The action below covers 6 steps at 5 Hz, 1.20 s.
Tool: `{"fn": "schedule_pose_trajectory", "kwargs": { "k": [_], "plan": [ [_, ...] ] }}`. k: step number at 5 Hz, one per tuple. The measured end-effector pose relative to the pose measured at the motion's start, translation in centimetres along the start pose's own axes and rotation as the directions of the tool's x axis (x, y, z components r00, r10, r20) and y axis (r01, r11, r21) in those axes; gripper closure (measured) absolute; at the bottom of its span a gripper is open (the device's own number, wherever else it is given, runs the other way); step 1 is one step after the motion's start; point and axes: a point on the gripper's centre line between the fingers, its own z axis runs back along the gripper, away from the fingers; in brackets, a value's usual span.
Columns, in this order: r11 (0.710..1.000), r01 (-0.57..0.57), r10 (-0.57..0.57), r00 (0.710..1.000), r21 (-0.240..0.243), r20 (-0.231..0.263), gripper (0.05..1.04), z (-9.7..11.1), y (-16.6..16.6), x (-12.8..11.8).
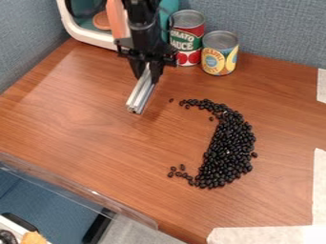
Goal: Sweep into pile
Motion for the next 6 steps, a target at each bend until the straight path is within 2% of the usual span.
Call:
{"fn": "schedule_pose_trajectory", "kwargs": {
  "k": [1,2,4,5,6],
  "plan": [
    [0.999,0.043,-0.044,0.999,-0.023,-0.018,0.716,-1.9,-0.1,0.9],
    [0.998,0.065,-0.066,0.997,-0.02,-0.032,0.716,-3.3,0.0,1.1],
    [0.986,0.159,-0.161,0.986,-0.04,-0.044,0.716,-3.6,-4.5,1.5],
    [0.97,0.237,-0.24,0.97,-0.055,-0.042,0.716,-3.6,-8.3,1.0],
    [0.957,0.284,-0.286,0.958,-0.063,-0.029,0.716,-3.5,-10.5,0.2]
  ]
}}
